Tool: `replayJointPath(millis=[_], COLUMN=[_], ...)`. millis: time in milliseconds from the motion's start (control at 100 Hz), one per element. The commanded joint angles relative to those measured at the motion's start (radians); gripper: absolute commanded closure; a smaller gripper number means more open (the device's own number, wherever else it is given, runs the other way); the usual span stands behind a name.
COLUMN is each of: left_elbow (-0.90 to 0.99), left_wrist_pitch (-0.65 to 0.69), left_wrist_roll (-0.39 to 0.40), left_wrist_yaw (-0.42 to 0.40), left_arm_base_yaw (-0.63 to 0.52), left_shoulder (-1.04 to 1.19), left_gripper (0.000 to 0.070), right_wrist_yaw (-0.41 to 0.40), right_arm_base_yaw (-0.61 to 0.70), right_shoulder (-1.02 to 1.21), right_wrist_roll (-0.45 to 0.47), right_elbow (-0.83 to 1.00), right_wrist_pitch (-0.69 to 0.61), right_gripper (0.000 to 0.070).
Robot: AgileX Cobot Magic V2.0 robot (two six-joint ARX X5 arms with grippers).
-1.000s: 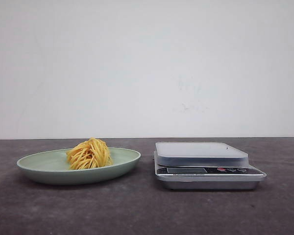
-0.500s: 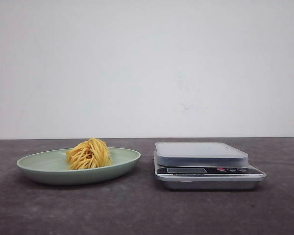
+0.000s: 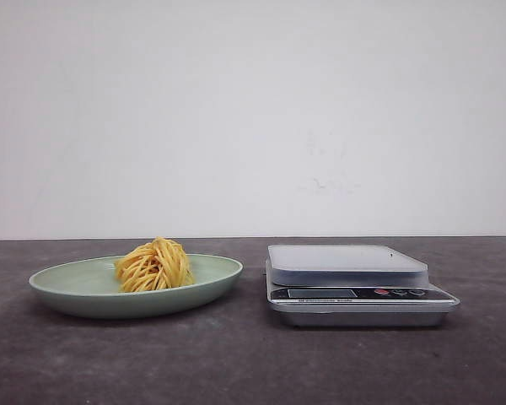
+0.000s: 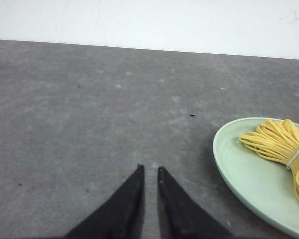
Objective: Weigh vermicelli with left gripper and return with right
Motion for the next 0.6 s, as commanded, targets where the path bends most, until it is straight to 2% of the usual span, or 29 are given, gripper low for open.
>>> replayJointPath(millis=[0,590], left_elbow=[-0.018,-0.018], left_wrist_pitch=[-0.005,-0.005], left_wrist_roll=[0.006,0.006], left_wrist_yaw=[0.001,0.001], left_arm_base_yaw=[0.000,0.000], left_shoulder=[0.000,0.000], left_gripper=[0.0688,0.0688], right_wrist_yaw=[0.000,0.003], right_arm_base_yaw=[-0.002,-0.001], right_shoulder=[0.000,-0.001], right_wrist_roll=[-0.008,-0.008], right_elbow=[-0.004,-0.003], right_wrist_pitch=[0.001,0.024], right_gripper=[0.0691,0.0691])
